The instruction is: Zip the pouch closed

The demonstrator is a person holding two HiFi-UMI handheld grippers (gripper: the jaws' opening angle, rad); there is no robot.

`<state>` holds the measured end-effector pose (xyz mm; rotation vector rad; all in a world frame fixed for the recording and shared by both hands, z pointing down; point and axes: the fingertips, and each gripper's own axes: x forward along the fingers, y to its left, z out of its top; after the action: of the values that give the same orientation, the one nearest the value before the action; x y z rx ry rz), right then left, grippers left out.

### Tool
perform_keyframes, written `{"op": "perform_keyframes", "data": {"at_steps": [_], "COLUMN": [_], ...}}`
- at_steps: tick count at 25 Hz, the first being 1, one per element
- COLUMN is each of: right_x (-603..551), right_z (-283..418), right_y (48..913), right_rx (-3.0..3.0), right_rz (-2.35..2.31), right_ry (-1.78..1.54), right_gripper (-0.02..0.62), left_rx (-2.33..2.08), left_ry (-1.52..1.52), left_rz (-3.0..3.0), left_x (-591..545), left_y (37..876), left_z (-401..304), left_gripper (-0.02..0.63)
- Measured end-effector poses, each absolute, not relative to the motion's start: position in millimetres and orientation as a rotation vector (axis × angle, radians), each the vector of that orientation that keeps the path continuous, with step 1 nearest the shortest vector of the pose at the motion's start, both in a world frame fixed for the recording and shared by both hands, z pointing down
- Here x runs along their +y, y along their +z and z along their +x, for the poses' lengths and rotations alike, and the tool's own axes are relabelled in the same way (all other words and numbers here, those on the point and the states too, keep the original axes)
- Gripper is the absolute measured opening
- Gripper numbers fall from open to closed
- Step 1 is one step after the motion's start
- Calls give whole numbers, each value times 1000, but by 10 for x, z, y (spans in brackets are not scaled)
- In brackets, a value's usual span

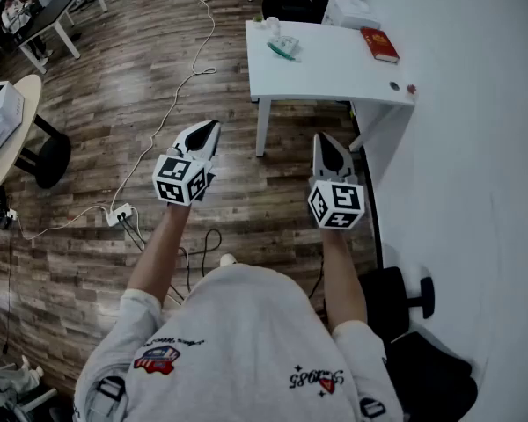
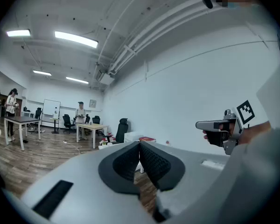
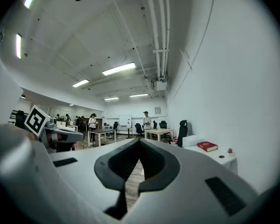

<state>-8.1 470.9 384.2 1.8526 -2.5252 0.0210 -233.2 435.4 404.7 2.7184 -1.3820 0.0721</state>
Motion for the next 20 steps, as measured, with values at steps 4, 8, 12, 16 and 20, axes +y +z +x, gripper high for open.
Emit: {"op": "perform_keyframes", "data": {"at_steps": [4,8,12,16,20], "right_x": [4715,4719,4716,4694,4598], "right_z": [-20,-45,-75,-112,-126], "right_y": [3823,3846,3808,3812,3866], "right_rx": [-2517,-2520,-2573,-2582,-2574], "right_rz": [1884,1867,1842,1861,1888], "right_ry": [31,20,-14,-14,-3], "right_gripper": [-8,30,151,259,326], "left_rx": [-1367,-1409,-1422,-1433,-1413], "left_ry": [70,91,77,43,-8], "left_rz": [2727,2715,2713,2701,2712], "left_x": [4335,4321,4298,4274,4218], "left_y": [4041,4065,4043,4011,3999], "left_z": [-2291,-2336,-2321,-2366,-2393], "left_gripper": [6,6,80,259,339]}}
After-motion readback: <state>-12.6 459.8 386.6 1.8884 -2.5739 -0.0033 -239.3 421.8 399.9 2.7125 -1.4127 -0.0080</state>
